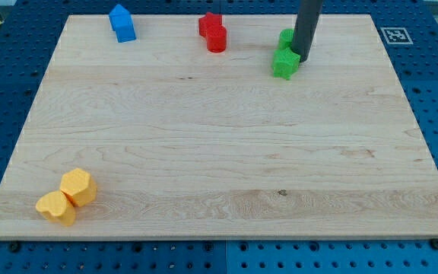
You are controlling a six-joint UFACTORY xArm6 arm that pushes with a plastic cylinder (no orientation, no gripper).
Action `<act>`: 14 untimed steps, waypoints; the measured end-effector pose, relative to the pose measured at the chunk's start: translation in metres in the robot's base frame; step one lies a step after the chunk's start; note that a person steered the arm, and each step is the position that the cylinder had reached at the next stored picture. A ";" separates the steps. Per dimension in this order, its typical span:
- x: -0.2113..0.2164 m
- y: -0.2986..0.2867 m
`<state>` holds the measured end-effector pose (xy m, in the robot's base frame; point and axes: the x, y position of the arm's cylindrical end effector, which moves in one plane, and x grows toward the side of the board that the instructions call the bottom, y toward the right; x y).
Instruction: Push the green circle closer to the red star
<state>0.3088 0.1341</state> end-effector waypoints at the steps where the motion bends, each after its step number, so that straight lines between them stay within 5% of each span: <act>1: 0.001 0.011; 4: -0.009 0.035; 9: -0.029 -0.047; 14: -0.070 -0.025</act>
<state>0.2390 0.1089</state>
